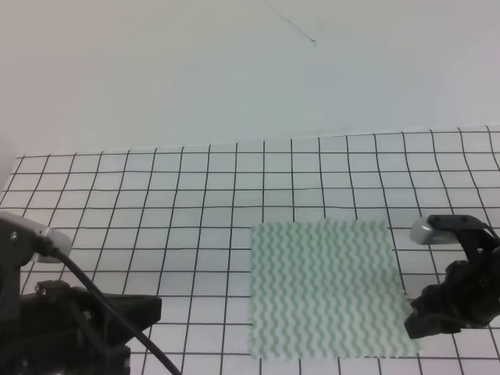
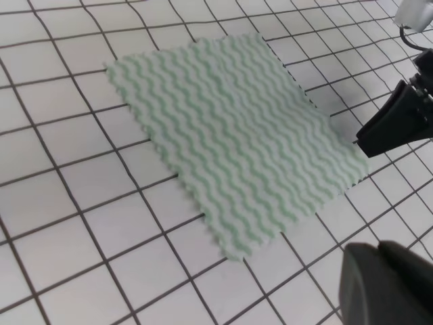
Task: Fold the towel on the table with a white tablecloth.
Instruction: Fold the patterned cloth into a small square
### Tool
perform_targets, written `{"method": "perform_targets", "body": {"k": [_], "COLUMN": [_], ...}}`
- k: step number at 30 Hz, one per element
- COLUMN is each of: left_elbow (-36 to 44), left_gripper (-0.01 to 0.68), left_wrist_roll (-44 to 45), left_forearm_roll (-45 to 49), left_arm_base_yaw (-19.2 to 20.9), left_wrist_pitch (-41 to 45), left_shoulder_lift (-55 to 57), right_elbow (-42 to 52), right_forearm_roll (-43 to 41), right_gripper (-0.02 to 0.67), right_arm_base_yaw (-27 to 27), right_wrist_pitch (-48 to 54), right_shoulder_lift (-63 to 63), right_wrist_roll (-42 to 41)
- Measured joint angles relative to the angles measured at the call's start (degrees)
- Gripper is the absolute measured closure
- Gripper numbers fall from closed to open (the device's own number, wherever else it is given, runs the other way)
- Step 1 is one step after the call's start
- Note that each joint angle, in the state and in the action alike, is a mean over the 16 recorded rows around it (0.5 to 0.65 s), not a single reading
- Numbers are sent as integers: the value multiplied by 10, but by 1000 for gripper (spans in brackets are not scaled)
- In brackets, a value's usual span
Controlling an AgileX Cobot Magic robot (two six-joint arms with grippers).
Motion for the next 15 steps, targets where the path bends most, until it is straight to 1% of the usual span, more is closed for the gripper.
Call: {"method": "perform_targets", "body": {"k": [15], "left_elbow": [0], "left_gripper": [674], "left_wrist_roll": [1], "left_forearm_roll": [0], "left_arm_base_yaw": [0], "left_wrist_pitch": [-2], "left_shoulder_lift": [0], "right_elbow": [0], "right_forearm_roll": [21], "right_gripper": [403], "right_arm_base_yaw": [0], "right_wrist_pitch": [-5], "right_shoulder_lift": [11], "right_wrist_roll": [-11]}}
